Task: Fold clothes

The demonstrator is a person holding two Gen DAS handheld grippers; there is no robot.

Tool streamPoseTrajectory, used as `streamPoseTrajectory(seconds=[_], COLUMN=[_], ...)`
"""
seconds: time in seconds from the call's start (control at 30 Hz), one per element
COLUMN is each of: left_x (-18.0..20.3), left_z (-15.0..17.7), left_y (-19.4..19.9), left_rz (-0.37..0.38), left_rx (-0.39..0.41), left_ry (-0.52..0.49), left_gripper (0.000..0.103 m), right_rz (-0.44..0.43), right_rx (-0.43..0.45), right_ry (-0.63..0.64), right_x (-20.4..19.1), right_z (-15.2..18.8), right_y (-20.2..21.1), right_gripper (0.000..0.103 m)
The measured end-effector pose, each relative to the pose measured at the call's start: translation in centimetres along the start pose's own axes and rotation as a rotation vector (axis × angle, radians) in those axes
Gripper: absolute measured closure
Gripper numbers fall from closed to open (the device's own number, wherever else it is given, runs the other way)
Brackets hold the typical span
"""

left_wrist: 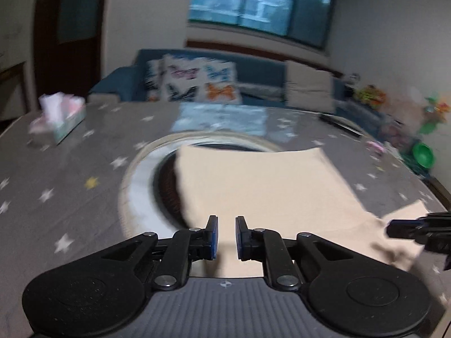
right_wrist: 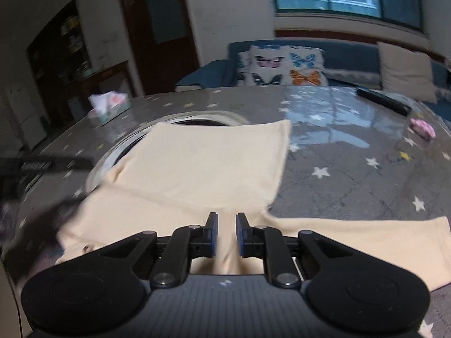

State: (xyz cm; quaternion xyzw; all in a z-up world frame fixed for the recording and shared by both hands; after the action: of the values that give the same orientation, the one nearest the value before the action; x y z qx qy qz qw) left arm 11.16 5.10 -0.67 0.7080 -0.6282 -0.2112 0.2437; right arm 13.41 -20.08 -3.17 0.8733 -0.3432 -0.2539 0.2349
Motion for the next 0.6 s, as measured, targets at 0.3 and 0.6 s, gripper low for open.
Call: streamPoseTrajectory(seconds=[0.3,0.6], left_x=[1.6,4.3], left_z=[3.3,2.1], left_y=[-3.4,-0.9], left_rz=[-0.03,0.034], left_rx=[-0.093,-0.052], left_ry=[-0.11,-0.125], left_gripper=[0.089,0.089], right_rz=[-0.011,0.159], right_rx=[-0.079,0.015], right_ry=[0.101,-0.1], right_x=[-2.4,4.8], right_z=[3.5,3.9], right_y=[0.0,5.8], right_gripper=[0.089,0.078])
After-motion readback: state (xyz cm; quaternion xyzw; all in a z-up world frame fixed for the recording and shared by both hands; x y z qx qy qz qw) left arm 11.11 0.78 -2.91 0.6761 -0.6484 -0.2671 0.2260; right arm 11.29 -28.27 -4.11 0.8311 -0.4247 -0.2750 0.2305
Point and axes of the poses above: each gripper's, at about its wrist camera, not at the fingertips, and y roughly against the way its jaws point, x to its right, z to its underside, the point moved 9 cm from there along -y, roughly the way its jaws point, and after that the axes turned 12 degrees about -z, right-handed, at the moved point
